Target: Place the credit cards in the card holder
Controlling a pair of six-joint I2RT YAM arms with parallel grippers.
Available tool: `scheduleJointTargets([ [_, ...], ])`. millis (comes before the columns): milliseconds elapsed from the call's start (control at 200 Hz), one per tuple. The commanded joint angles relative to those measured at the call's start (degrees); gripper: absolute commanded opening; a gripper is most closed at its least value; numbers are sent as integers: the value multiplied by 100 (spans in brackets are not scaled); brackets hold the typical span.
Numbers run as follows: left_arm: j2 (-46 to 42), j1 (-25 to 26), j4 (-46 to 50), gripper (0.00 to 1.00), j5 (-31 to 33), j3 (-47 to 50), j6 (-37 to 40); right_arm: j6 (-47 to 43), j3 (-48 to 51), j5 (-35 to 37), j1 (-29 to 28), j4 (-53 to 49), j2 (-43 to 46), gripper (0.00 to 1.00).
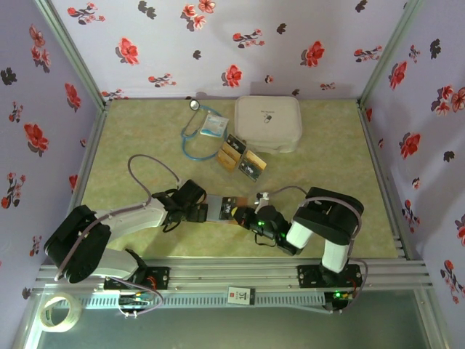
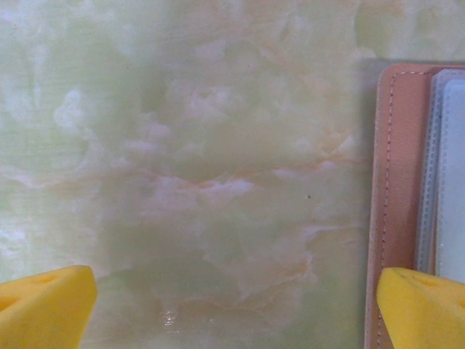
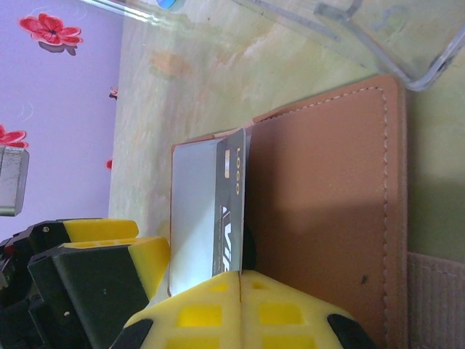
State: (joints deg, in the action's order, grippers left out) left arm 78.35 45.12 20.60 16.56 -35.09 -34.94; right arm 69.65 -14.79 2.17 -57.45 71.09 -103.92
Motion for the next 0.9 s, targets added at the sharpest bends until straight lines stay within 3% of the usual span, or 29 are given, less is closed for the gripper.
scheduleJointTargets([
  [0, -42, 19, -3, 100, 131, -6, 71, 29, -41, 132, -56, -656, -54, 0],
  [390, -65, 16, -3, 100, 136, 12, 57, 101, -7, 210, -66, -725, 31, 0],
  [725, -30, 21, -32, 100, 129, 12, 50, -150, -151, 407, -131, -1908, 836, 0],
  [895, -20, 22, -46, 100, 103, 20, 46, -223, -256, 331, -140, -1998, 840, 0],
])
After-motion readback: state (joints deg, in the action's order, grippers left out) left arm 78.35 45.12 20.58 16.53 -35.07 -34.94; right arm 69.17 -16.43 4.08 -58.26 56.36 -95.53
